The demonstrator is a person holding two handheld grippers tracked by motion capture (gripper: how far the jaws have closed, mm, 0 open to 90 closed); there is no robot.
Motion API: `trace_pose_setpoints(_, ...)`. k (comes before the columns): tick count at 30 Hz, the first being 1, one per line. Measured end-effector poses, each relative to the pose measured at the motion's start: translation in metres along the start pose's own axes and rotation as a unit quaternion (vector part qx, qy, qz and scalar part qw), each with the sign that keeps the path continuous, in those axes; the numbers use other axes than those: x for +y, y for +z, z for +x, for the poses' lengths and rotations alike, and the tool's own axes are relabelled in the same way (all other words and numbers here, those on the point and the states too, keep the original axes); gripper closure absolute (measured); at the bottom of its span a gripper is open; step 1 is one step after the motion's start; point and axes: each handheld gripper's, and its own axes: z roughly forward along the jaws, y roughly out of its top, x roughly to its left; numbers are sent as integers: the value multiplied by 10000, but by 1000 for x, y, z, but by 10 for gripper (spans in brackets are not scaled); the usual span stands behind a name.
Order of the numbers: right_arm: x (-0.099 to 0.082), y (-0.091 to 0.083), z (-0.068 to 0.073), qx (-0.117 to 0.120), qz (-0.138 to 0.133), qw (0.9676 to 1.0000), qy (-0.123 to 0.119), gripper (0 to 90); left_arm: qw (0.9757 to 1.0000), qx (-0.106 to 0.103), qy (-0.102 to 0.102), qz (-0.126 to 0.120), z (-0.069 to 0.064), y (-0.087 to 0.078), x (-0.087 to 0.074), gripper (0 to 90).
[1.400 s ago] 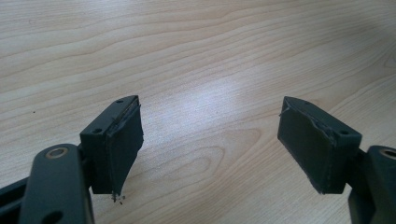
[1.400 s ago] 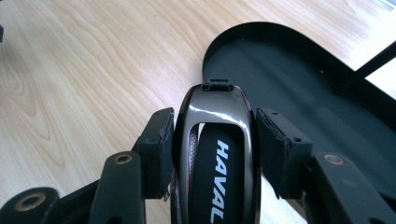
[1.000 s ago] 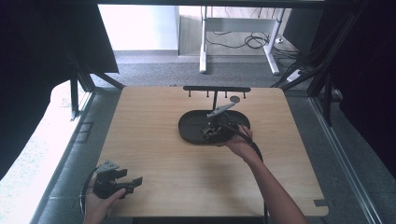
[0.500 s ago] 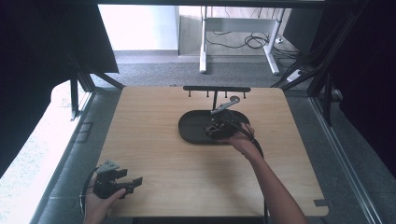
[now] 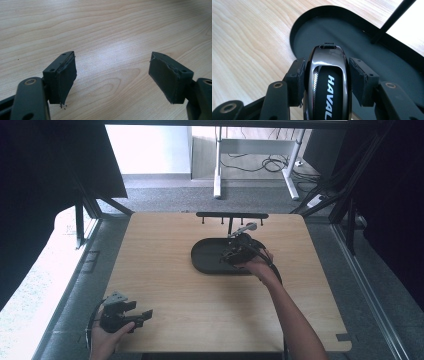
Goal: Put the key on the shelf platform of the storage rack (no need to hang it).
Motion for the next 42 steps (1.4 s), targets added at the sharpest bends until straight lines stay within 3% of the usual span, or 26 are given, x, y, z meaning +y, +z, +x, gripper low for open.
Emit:
trace_pose_setpoints(14, 5, 13, -14, -111, 95, 9998, 120, 494, 10000, 18, -39, -36, 2, -2, 0, 224)
trace_pose_setpoints(23, 4, 32, -26, -155, 167, 9995, 239, 494, 10000, 27, -43, -42, 4, -3, 0, 224)
trace_pose_setpoints(42, -2, 66, -39, -314, 442, 9983, 206, 494, 9999, 54, -78, -102, 4, -3, -1, 227)
